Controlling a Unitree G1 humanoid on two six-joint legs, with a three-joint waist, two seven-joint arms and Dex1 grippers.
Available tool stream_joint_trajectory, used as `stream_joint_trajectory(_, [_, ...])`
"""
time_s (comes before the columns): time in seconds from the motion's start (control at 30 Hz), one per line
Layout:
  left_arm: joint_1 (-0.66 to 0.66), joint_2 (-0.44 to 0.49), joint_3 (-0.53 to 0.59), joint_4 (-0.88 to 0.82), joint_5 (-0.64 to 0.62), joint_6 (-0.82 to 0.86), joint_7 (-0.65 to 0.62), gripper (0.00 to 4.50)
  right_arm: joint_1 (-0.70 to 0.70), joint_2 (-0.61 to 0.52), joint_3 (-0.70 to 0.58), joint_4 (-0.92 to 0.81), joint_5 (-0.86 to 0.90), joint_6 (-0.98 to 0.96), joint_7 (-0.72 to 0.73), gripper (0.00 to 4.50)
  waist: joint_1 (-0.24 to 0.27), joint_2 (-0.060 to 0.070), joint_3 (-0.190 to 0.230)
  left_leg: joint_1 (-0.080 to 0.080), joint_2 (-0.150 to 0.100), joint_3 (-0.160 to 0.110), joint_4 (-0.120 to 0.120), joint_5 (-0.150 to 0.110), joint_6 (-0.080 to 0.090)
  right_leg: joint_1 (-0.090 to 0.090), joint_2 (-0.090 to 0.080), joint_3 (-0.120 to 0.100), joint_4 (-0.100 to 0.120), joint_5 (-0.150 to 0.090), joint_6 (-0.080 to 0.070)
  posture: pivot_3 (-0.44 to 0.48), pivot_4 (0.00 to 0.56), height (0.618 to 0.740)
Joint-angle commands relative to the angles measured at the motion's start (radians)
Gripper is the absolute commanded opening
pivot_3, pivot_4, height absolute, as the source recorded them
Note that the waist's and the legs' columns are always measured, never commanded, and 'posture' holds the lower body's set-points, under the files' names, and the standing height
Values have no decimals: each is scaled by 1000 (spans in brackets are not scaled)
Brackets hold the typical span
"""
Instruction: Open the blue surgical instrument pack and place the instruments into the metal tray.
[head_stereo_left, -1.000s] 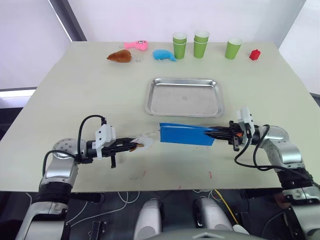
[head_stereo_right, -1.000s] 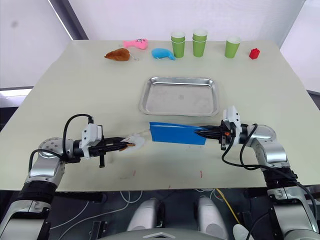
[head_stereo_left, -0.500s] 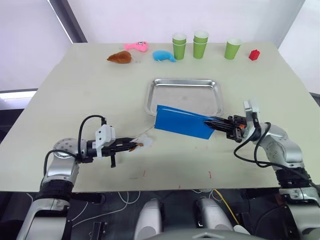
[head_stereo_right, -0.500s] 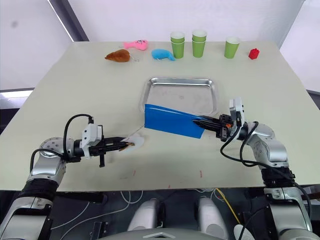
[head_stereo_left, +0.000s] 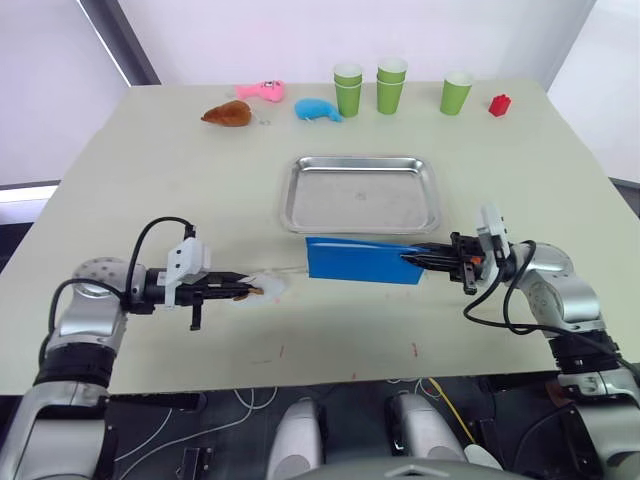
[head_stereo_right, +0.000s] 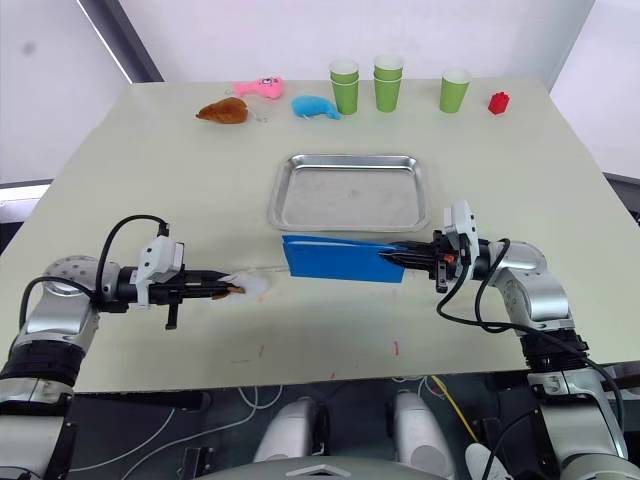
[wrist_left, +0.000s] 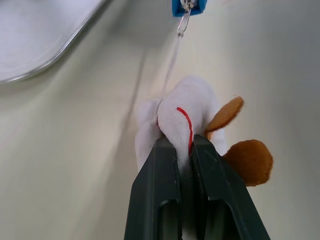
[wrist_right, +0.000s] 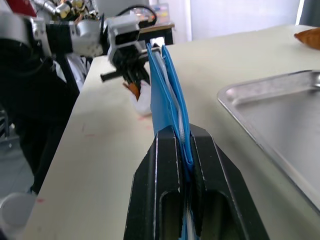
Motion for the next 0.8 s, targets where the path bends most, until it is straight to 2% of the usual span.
stream_joint_trajectory(0.03, [6,59,10,17,55,26,12,1176,-2,-19,-19,6,-18,-58,18,0,1,-1,1,0,0,0,0,0,0,0,0,0,0,0,0,0,150,739])
stream_joint_trajectory(0.07, [10,57,9,4,53,37,13,1558,-3,-17,-17,10,-22,-64,17,0,2,-1,1,-1,0,1,0,0,0,-1,0,0,0,0,0,0,150,739])
stream_joint_trajectory(0.13, [24,56,7,-23,50,59,17,2670,-6,-11,-14,15,-24,-70,14,0,5,-1,1,-1,0,2,0,0,0,-1,-1,1,0,0,0,0,150,739])
stream_joint_trajectory(0.2, [36,59,11,-51,43,97,25,3310,-9,-6,-11,17,-25,-72,12,0,6,-1,1,-2,0,2,0,0,0,-2,-1,1,0,0,0,0,150,739])
stream_joint_trajectory(0.27, [45,71,21,-84,32,136,23,4344,-10,-4,-10,19,-26,-73,14,0,6,-2,1,-2,0,3,0,0,0,-2,-1,1,0,0,0,0,150,739])
stream_joint_trajectory(0.47, [75,145,76,-208,-31,284,-13,4432,-18,-1,-6,37,-30,-75,28,0,6,-9,6,-3,0,3,0,0,0,-3,-1,1,0,0,0,0,150,739])
stream_joint_trajectory(0.63, [82,204,130,-320,-116,437,-39,4432,-36,4,-6,56,-32,-76,36,0,6,-9,7,-3,0,3,0,0,0,-4,-2,2,0,0,0,0,150,739])
stream_joint_trajectory(0.8, [35,161,157,-361,-187,508,-23,4432,-37,12,-5,58,-35,-78,39,0,6,-9,7,-3,0,3,0,0,0,-4,-1,1,0,0,0,0,150,739])
